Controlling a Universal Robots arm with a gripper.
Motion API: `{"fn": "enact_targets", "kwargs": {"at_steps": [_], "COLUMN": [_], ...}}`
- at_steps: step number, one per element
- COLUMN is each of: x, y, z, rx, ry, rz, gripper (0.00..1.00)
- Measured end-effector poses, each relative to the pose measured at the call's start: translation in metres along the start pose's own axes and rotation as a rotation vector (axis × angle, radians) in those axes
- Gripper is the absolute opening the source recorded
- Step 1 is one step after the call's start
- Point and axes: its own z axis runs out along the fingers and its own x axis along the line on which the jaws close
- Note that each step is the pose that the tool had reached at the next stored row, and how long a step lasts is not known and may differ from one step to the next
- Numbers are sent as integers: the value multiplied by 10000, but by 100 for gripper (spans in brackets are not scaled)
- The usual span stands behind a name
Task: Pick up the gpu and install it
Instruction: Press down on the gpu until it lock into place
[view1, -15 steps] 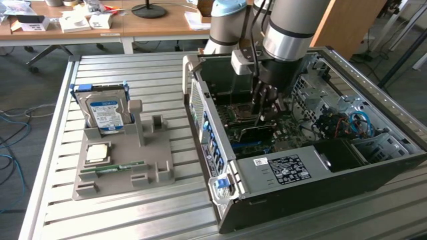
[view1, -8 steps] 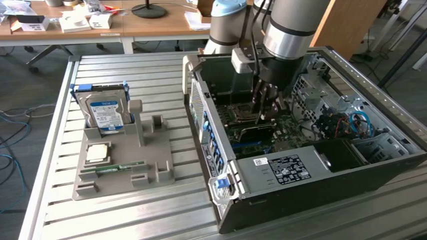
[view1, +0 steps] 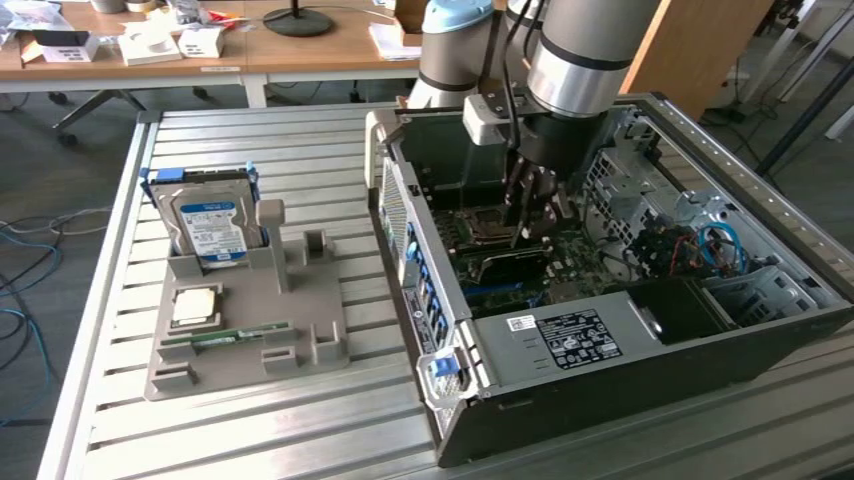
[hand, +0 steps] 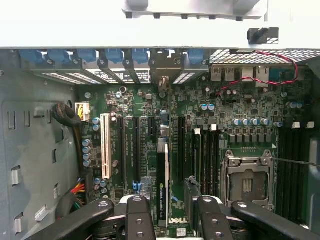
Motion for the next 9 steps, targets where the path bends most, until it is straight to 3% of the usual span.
{"fn": "enact_targets", "kwargs": {"at_steps": [9], "x": [0], "y": [0], "z": [0], "rx": [-1], "ry": [0], "rz": [0], "gripper": [38]}}
